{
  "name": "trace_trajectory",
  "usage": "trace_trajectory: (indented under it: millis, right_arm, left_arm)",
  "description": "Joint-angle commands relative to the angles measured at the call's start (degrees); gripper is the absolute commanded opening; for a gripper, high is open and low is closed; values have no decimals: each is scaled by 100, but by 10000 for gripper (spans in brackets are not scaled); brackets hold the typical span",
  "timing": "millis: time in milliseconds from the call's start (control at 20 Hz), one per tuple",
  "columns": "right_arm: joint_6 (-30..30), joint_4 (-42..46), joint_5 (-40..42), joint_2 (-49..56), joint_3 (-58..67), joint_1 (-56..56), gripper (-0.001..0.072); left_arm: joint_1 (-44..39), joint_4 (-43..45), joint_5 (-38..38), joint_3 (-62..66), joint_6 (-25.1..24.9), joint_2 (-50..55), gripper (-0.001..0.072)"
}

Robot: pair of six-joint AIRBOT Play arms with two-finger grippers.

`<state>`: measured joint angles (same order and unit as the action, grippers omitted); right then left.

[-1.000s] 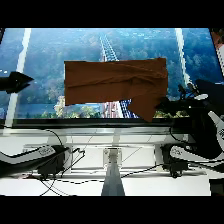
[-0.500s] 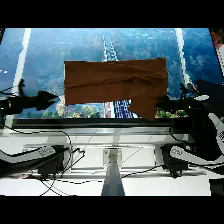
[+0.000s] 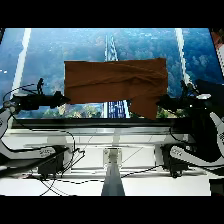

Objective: Fold the clothes and pants, and hang the long-sleeved shirts on hangers.

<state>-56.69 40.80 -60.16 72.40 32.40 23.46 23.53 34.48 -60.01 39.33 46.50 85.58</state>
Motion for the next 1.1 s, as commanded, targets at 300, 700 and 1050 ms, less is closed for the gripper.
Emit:
trace_trajectory:
  millis: [300, 700, 1050]
  right_arm:
    - [17, 420, -1266, -2465, 74, -11, 17]
    - [-1829, 372, 918, -3810, 74, -1458, 17]
    - [-2859, 302, 3915, -1434, 466, -2553, 18]
  left_arm:
    - [334, 693, -1530, 238, -111, -1113, 18]
    - [345, 562, -426, -487, 944, -3287, 18]
    - [-505, -804, 1403, -17, 964, -2050, 18]
